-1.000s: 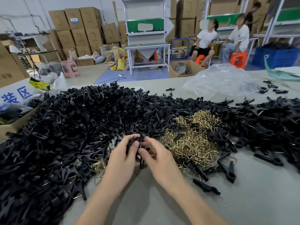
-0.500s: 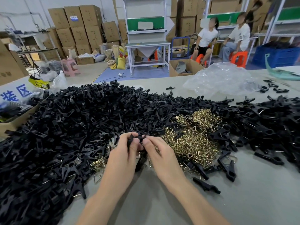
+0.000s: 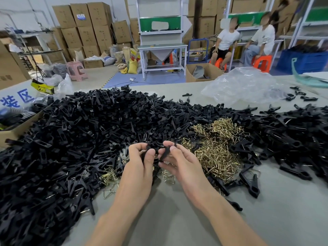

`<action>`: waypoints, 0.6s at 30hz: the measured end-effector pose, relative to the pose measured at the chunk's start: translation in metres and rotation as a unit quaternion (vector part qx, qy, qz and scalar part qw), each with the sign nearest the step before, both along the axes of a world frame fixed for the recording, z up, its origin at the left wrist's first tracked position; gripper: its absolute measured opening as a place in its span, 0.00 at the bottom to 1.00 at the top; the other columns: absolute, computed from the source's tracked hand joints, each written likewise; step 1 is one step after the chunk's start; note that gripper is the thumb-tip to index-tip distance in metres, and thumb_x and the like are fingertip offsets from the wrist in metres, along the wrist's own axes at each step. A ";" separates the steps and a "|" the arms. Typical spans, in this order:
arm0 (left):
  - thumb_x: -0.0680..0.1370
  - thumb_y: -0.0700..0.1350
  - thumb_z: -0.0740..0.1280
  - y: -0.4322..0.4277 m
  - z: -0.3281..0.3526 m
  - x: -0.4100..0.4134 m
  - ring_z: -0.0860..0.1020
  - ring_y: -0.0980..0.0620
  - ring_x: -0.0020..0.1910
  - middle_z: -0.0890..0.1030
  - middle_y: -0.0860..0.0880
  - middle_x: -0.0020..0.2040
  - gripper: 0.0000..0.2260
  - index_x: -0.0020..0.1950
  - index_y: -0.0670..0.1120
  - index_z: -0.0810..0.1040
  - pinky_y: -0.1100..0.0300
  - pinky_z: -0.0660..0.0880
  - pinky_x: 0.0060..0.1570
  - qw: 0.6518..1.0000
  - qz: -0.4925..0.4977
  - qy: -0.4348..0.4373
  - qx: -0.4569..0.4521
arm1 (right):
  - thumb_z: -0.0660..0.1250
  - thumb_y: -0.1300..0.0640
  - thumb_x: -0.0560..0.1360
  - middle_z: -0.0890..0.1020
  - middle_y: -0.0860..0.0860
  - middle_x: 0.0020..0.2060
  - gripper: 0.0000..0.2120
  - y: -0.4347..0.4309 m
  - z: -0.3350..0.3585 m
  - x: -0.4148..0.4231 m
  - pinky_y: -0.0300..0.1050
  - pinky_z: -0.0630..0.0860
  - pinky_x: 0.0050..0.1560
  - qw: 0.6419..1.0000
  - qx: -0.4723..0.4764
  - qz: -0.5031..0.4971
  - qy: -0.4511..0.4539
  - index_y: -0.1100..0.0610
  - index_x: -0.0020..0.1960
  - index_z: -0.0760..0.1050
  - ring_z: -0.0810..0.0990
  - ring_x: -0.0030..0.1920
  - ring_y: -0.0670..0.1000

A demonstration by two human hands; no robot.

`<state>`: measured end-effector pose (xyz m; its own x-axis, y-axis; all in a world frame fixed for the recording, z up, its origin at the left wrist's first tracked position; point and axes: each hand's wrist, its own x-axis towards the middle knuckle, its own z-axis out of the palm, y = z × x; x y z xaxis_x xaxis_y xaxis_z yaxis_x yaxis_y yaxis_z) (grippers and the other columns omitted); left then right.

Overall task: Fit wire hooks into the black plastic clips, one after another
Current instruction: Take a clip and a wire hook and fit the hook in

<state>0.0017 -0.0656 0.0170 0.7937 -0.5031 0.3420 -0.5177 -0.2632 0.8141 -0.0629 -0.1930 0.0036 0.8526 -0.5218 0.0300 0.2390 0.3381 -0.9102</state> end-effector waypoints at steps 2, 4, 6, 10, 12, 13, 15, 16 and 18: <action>0.80 0.61 0.55 -0.001 0.002 -0.002 0.78 0.63 0.39 0.80 0.62 0.40 0.05 0.51 0.66 0.70 0.72 0.69 0.36 1.000 -0.023 -0.009 -0.002 | 0.59 0.58 0.84 0.87 0.54 0.50 0.13 0.000 -0.002 0.002 0.45 0.82 0.53 1.000 0.011 0.008 0.001 0.53 0.58 0.82 0.85 0.53 0.51; 0.81 0.56 0.58 -0.003 0.004 -0.004 0.78 0.61 0.46 0.79 0.59 0.45 0.07 0.50 0.64 0.75 0.72 0.69 0.43 0.999 -0.028 -0.026 -0.018 | 0.60 0.58 0.84 0.86 0.55 0.53 0.13 0.000 -0.002 0.002 0.45 0.82 0.54 1.000 0.007 0.014 0.001 0.52 0.58 0.83 0.85 0.54 0.52; 0.82 0.54 0.59 -0.004 0.005 -0.004 0.77 0.62 0.41 0.79 0.61 0.43 0.09 0.53 0.62 0.79 0.71 0.70 0.41 0.998 -0.015 0.009 -0.058 | 0.61 0.57 0.83 0.86 0.54 0.54 0.12 -0.001 -0.002 0.000 0.44 0.82 0.53 1.000 -0.010 0.022 0.001 0.50 0.58 0.83 0.85 0.54 0.51; 0.84 0.43 0.60 -0.005 0.006 0.000 0.75 0.61 0.31 0.82 0.57 0.37 0.10 0.58 0.53 0.80 0.69 0.73 0.33 0.983 -0.005 0.127 -0.132 | 0.63 0.58 0.83 0.87 0.51 0.49 0.12 -0.001 -0.002 -0.002 0.43 0.82 0.53 0.997 -0.060 0.036 0.019 0.49 0.62 0.80 0.86 0.51 0.49; 0.84 0.40 0.59 -0.005 0.007 0.003 0.79 0.62 0.37 0.84 0.56 0.42 0.12 0.60 0.54 0.78 0.71 0.76 0.40 0.978 -0.008 0.155 -0.136 | 0.64 0.59 0.83 0.87 0.49 0.50 0.12 -0.001 -0.001 -0.003 0.43 0.82 0.53 0.997 -0.070 0.032 0.019 0.48 0.63 0.79 0.86 0.50 0.48; 0.84 0.39 0.60 -0.005 0.008 0.003 0.81 0.61 0.40 0.85 0.54 0.44 0.13 0.61 0.54 0.78 0.71 0.76 0.43 0.975 -0.014 0.173 -0.142 | 0.65 0.59 0.82 0.87 0.50 0.51 0.12 -0.001 -0.001 -0.003 0.43 0.82 0.53 0.997 -0.073 0.029 0.019 0.48 0.63 0.79 0.86 0.51 0.49; 0.84 0.38 0.61 -0.004 0.008 0.003 0.84 0.59 0.46 0.86 0.52 0.48 0.14 0.62 0.54 0.77 0.68 0.78 0.47 0.970 -0.029 0.193 -0.148 | 0.66 0.60 0.82 0.87 0.49 0.54 0.12 -0.001 0.001 -0.004 0.43 0.82 0.53 0.997 -0.078 0.023 0.019 0.48 0.63 0.79 0.86 0.54 0.50; 0.83 0.38 0.62 -0.004 0.008 0.003 0.84 0.58 0.49 0.86 0.53 0.50 0.13 0.62 0.54 0.77 0.64 0.79 0.49 0.971 -0.030 0.188 -0.145 | 0.66 0.60 0.82 0.86 0.49 0.55 0.12 -0.002 0.002 -0.004 0.43 0.82 0.53 0.997 -0.077 0.021 0.017 0.48 0.62 0.79 0.86 0.54 0.49; 0.82 0.40 0.65 -0.004 0.008 0.002 0.84 0.57 0.52 0.86 0.55 0.51 0.11 0.59 0.54 0.80 0.61 0.79 0.53 0.974 -0.026 0.173 -0.141 | 0.66 0.61 0.82 0.86 0.49 0.55 0.12 -0.003 0.003 -0.005 0.43 0.82 0.53 0.997 -0.073 0.019 0.014 0.49 0.62 0.80 0.86 0.53 0.48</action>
<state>0.0041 -0.0697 0.0249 0.8620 -0.4703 0.1890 -0.2063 0.0151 0.9784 -0.0675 -0.1964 0.0063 0.8731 -0.4811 0.0792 0.2027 0.2103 -0.9564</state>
